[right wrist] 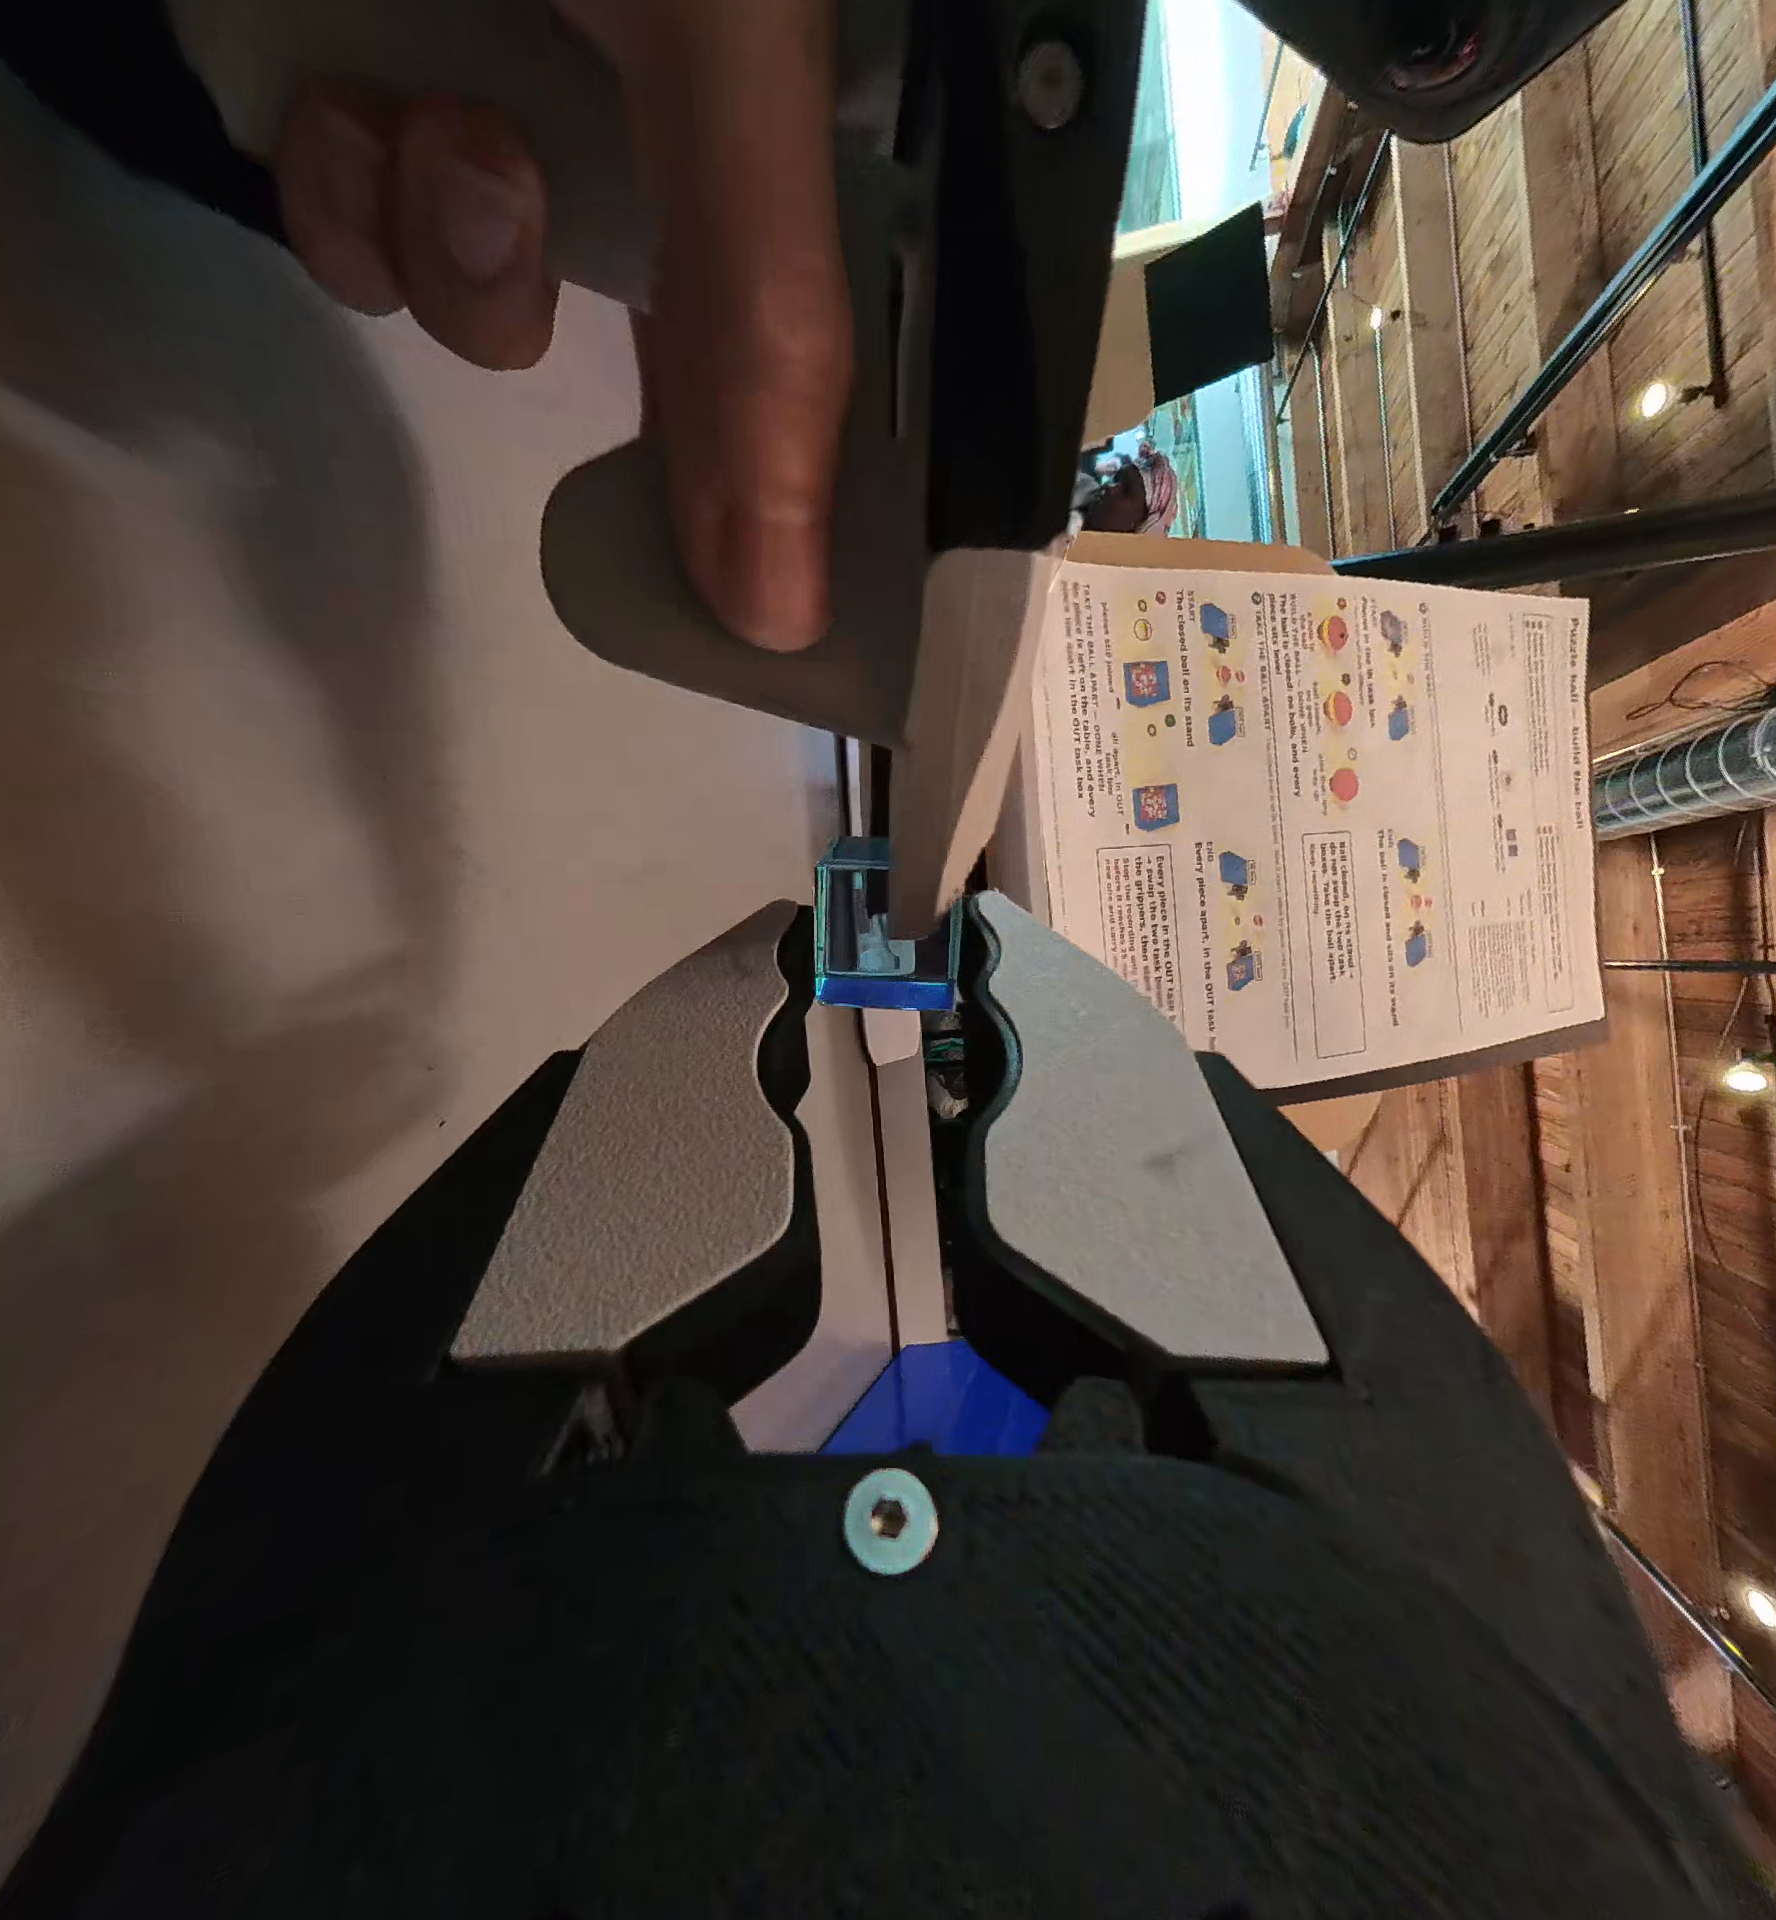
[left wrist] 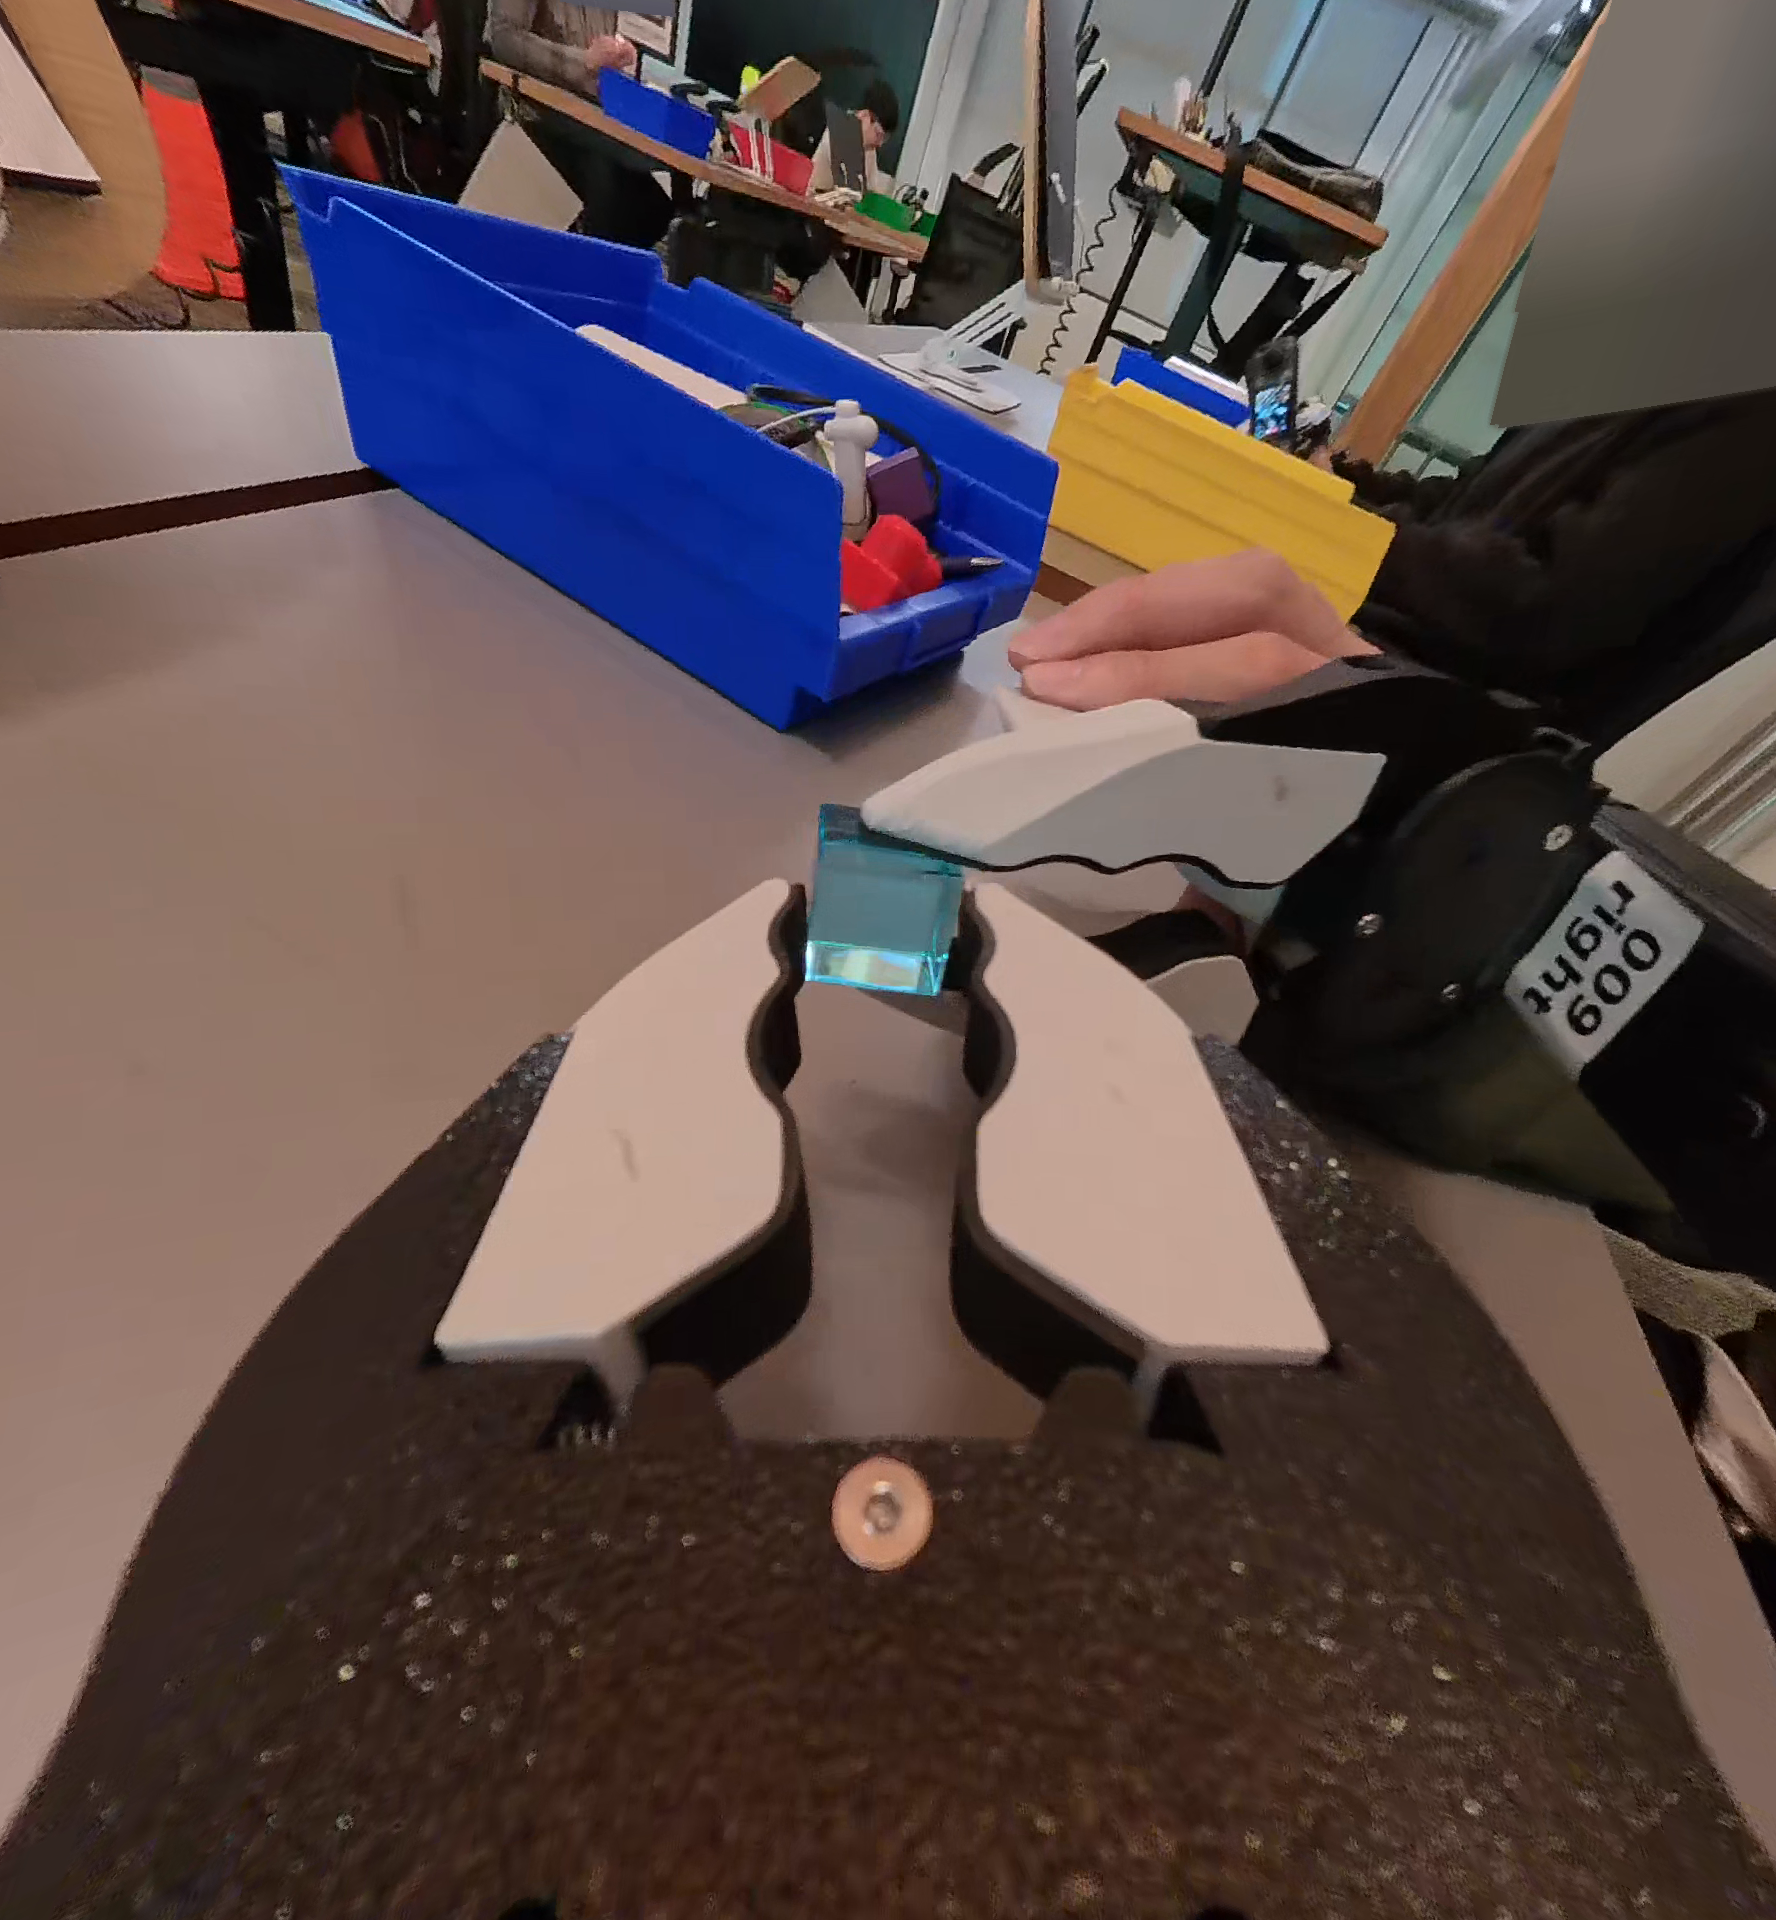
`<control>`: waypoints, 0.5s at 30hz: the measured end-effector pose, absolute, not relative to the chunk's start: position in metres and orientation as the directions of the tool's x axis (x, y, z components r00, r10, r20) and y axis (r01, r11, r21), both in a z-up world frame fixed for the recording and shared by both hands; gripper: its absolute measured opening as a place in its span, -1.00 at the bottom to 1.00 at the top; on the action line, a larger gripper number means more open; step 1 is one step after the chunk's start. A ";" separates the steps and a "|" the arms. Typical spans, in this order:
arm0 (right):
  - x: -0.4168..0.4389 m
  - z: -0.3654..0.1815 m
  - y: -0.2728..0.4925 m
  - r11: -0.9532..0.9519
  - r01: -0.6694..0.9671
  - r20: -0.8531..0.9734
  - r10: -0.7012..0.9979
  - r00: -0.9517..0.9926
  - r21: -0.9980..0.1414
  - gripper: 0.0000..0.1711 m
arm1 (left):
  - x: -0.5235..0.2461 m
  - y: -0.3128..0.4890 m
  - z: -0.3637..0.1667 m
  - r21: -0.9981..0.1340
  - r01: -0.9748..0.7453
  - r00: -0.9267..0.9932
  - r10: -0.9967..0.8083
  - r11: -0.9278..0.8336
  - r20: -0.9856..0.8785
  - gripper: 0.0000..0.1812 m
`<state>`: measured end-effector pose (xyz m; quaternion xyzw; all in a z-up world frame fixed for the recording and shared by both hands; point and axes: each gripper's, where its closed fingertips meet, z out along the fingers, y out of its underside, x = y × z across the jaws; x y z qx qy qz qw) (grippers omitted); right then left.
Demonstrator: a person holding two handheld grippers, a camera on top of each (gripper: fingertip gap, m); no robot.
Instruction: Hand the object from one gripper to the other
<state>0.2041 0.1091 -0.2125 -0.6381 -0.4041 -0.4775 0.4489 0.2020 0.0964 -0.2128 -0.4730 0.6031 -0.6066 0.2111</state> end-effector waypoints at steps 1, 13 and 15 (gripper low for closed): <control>0.204 -0.214 0.109 -0.274 0.943 0.971 0.090 0.223 -0.191 -0.69 | 0.202 0.097 -0.214 -0.933 -0.313 -0.467 -0.827 -0.176 0.313 -0.70; 0.194 -0.198 0.106 -0.092 0.448 0.434 0.133 0.891 -0.889 -0.41 | 0.189 0.102 -0.195 -0.979 -0.132 -0.578 -0.791 -0.155 0.203 -0.72; 0.187 -0.191 0.103 -0.076 0.133 0.110 0.255 0.961 -0.988 -0.27 | 0.179 0.101 -0.185 -0.993 -0.025 -0.621 -0.777 -0.112 0.103 -0.71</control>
